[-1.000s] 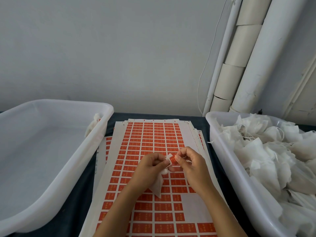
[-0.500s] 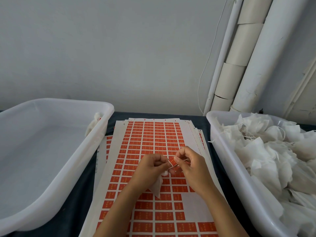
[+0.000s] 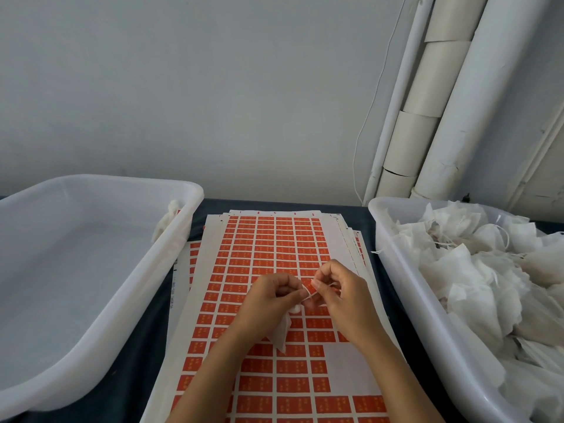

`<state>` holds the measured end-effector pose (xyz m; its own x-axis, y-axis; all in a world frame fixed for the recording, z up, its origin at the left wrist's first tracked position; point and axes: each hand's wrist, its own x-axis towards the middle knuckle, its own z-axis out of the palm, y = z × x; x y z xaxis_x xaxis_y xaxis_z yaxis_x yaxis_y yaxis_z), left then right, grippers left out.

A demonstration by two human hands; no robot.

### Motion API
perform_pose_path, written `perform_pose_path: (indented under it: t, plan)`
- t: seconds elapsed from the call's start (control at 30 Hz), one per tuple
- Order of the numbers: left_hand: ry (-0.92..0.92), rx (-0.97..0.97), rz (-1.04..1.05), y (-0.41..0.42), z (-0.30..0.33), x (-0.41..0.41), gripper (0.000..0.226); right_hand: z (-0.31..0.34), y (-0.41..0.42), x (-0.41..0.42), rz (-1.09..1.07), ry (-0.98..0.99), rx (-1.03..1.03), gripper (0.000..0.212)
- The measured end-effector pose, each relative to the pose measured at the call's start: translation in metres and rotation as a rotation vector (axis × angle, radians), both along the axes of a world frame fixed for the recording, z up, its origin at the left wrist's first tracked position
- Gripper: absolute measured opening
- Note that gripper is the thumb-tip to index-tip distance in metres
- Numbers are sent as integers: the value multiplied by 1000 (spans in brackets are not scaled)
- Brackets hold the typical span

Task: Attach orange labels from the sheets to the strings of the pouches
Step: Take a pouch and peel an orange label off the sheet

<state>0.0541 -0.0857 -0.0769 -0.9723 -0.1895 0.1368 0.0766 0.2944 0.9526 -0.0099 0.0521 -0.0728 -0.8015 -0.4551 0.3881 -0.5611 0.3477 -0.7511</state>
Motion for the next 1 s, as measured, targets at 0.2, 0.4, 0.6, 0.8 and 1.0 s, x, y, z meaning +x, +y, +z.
perform_pose_path:
  t: [0.2,0.4,0.6,0.8,1.0]
  plan:
    - [25,35,-31,0,2,3,17,2,0,1,18,32,-16,24]
    - [26,127,46,5,6,2,13,3,-1,2,81,42,-54,25]
    - [-3,143,42,0,4,1,6,4,-3,2,58,-48,-142,24]
    - [3,91,23,-1,0,0,11,1,-1,2,112,-130,4,10]
    - [25,-26,47,-1,-4,-2,13,-1,-2,1,83,55,103,18]
